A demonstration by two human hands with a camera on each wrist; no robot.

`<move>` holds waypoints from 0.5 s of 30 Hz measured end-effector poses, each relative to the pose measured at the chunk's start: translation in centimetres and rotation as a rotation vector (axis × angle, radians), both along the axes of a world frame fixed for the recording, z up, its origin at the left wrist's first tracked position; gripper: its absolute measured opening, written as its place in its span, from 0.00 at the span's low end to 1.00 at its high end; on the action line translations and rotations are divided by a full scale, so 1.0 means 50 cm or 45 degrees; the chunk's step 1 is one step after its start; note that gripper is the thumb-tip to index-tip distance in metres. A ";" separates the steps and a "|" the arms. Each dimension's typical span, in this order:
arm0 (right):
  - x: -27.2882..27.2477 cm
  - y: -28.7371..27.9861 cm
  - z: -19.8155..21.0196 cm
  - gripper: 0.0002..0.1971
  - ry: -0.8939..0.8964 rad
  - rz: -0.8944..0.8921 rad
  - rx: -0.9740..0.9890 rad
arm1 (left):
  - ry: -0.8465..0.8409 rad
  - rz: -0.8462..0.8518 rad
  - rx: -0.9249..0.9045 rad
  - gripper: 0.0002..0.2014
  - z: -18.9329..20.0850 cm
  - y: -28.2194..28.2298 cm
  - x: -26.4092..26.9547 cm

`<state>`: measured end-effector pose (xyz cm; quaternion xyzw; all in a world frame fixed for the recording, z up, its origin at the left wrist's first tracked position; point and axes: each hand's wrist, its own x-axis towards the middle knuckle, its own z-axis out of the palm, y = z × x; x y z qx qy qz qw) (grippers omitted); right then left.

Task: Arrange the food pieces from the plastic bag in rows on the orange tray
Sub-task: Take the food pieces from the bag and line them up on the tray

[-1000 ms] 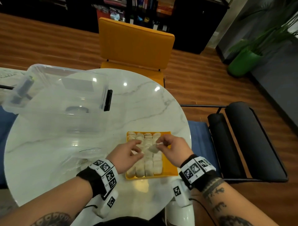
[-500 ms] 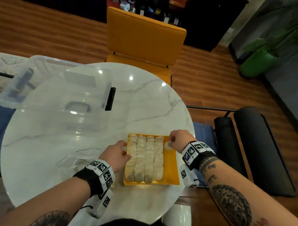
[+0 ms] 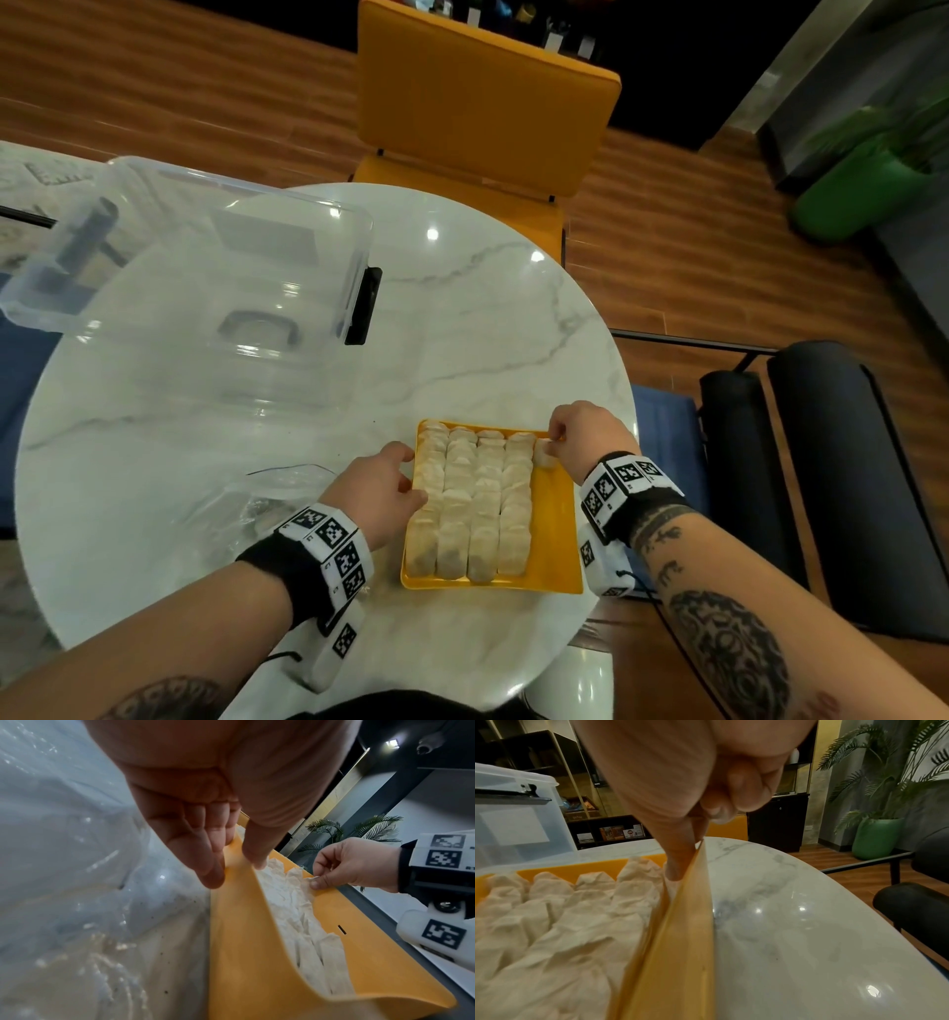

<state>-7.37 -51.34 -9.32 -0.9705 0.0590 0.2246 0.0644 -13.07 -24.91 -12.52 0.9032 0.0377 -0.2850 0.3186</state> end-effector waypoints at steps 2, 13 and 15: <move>0.004 0.000 -0.001 0.03 -0.006 -0.016 0.018 | 0.002 -0.007 0.004 0.27 0.001 -0.001 0.001; -0.032 0.023 0.027 0.06 -0.130 -0.112 0.207 | -0.013 -0.042 0.010 0.28 0.002 -0.001 -0.001; -0.079 0.054 0.033 0.04 -0.203 -0.010 0.298 | -0.048 -0.031 -0.007 0.27 0.009 0.002 -0.005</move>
